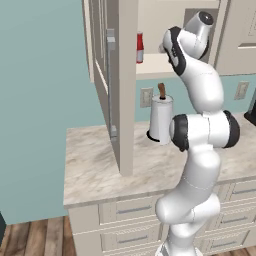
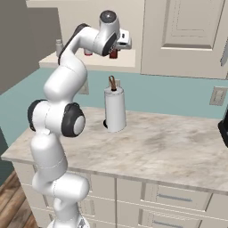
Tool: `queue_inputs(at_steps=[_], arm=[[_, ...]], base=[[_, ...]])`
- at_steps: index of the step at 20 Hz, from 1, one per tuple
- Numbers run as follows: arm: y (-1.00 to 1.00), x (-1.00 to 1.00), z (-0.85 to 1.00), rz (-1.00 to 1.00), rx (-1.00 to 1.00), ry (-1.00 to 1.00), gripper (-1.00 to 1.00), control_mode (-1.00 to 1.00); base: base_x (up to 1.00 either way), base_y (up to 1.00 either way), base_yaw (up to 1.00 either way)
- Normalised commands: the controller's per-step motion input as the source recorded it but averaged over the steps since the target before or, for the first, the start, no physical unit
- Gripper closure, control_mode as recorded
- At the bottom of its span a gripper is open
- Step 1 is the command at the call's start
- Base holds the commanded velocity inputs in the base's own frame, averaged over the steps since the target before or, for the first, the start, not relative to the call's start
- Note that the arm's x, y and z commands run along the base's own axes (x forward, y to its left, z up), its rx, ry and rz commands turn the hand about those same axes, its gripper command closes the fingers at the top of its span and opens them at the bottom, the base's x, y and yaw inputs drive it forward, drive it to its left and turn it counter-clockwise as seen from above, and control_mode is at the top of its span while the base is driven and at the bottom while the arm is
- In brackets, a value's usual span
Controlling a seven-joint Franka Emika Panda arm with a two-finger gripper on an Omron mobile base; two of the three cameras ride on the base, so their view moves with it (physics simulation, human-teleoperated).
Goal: Collect the paprika, ketchup, and shaker from the cabinet and place them next to the stove.
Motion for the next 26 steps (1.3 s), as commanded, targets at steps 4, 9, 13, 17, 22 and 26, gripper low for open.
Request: queue_inputs(at_steps=[4, 9, 13, 17, 22, 26], arm=[[0.0, -0.87, -0.13, 0.0, 0.0, -0.05, 1.0, -1.0], [0.0, -1.0, -0.11, 0.01, 0.0, -0.05, 1.0, -1.0], [0.0, -1.0, -0.33, 0.07, 0.0, -0.01, 1.0, -1.0], [0.03, -0.99, -0.48, 0.12, -0.02, 0.0, 1.0, -1.0], [0.05, -0.84, -0.43, 0.11, -0.03, 0.01, 1.0, -1.0], [0.26, -0.53, -0.4, 0.06, -0.06, 0.09, 1.0, -1.0]], base=[[0.0, 0.0, 0.0], [0.0, 0.0, 0.0], [0.0, 0.0, 0.0], [0.0, 0.0, 0.0], [0.0, 0.0, 0.0], [0.0, 0.0, 0.0]])
